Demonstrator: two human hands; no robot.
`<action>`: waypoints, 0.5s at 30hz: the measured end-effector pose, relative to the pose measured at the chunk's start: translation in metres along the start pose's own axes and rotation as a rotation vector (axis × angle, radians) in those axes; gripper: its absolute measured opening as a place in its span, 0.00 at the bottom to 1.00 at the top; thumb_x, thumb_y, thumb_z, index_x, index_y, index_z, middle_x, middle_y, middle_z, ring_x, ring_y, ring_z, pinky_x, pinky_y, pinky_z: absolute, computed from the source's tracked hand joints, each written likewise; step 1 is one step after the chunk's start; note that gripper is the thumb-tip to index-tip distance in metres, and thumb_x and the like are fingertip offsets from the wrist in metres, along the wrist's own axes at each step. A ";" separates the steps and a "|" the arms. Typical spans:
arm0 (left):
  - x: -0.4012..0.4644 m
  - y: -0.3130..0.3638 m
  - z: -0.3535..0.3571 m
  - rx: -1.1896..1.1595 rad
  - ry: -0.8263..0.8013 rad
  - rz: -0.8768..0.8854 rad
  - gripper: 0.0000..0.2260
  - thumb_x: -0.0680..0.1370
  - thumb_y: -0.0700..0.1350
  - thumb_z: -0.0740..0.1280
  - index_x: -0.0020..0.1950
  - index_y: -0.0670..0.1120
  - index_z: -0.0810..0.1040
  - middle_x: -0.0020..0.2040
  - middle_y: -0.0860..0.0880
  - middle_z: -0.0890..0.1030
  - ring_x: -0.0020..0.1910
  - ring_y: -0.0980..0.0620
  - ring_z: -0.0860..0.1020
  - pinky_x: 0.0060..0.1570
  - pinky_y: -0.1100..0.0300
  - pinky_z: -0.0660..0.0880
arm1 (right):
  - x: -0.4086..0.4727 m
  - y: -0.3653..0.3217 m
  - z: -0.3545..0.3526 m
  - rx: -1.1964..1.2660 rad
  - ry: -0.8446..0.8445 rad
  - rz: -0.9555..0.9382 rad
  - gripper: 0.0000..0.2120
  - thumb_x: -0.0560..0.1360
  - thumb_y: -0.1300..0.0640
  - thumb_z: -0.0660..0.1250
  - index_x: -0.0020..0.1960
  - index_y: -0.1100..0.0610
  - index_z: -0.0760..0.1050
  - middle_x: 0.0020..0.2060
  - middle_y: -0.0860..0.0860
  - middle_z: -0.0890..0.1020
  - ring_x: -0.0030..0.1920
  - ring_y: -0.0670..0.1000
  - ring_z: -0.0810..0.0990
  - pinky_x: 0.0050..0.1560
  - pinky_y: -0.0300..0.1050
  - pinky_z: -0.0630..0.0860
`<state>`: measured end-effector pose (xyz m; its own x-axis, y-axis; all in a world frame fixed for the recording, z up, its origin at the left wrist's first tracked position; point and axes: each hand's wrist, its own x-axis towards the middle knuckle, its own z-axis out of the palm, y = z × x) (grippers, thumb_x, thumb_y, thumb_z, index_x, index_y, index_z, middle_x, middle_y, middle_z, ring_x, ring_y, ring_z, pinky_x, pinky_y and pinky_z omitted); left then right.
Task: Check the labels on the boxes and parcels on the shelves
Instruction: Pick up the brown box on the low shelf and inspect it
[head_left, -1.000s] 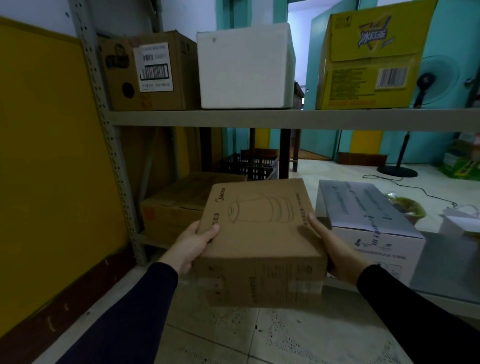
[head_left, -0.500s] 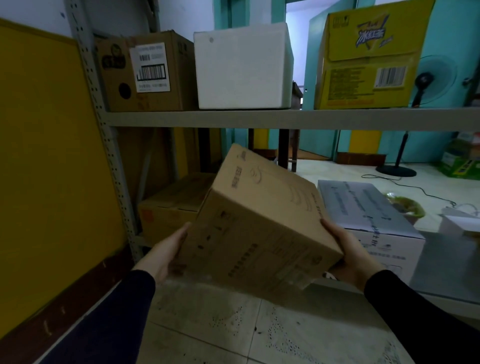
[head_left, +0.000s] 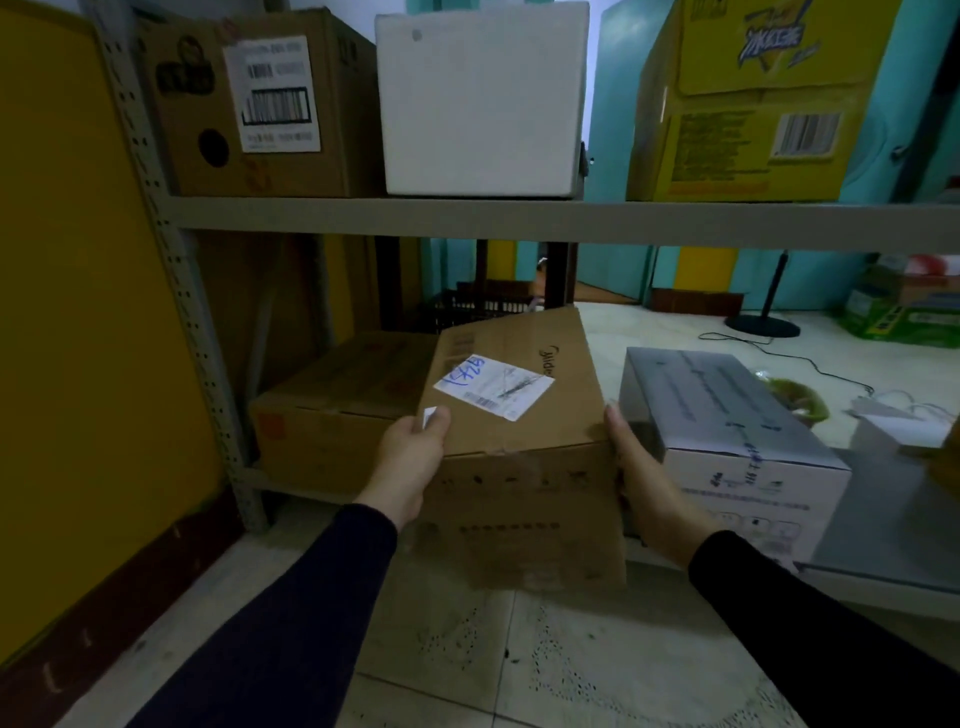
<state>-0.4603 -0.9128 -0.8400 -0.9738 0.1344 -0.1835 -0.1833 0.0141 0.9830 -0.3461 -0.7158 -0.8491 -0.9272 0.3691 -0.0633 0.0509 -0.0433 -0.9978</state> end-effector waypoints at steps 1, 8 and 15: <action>0.007 -0.001 0.004 0.010 -0.012 0.010 0.16 0.81 0.56 0.64 0.64 0.48 0.72 0.53 0.46 0.81 0.52 0.45 0.80 0.57 0.45 0.78 | 0.003 -0.001 0.004 0.047 0.030 0.027 0.11 0.79 0.35 0.57 0.53 0.39 0.72 0.46 0.44 0.80 0.44 0.45 0.80 0.53 0.46 0.75; 0.057 0.001 0.002 -0.009 -0.208 -0.045 0.17 0.82 0.56 0.61 0.70 0.54 0.70 0.56 0.48 0.81 0.56 0.45 0.80 0.58 0.43 0.77 | 0.051 0.016 0.015 0.173 0.222 0.142 0.17 0.76 0.35 0.63 0.56 0.46 0.74 0.53 0.57 0.84 0.57 0.61 0.81 0.66 0.66 0.72; 0.106 0.016 0.024 -0.087 -0.312 -0.066 0.18 0.84 0.51 0.60 0.74 0.56 0.67 0.53 0.45 0.83 0.48 0.46 0.84 0.45 0.50 0.80 | 0.101 0.023 0.019 0.290 0.346 0.145 0.14 0.78 0.37 0.61 0.52 0.47 0.74 0.48 0.57 0.85 0.52 0.59 0.83 0.56 0.58 0.78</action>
<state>-0.5629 -0.8749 -0.8432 -0.8737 0.4334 -0.2208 -0.2682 -0.0506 0.9620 -0.4461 -0.6972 -0.8776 -0.7380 0.6254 -0.2536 0.0190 -0.3563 -0.9342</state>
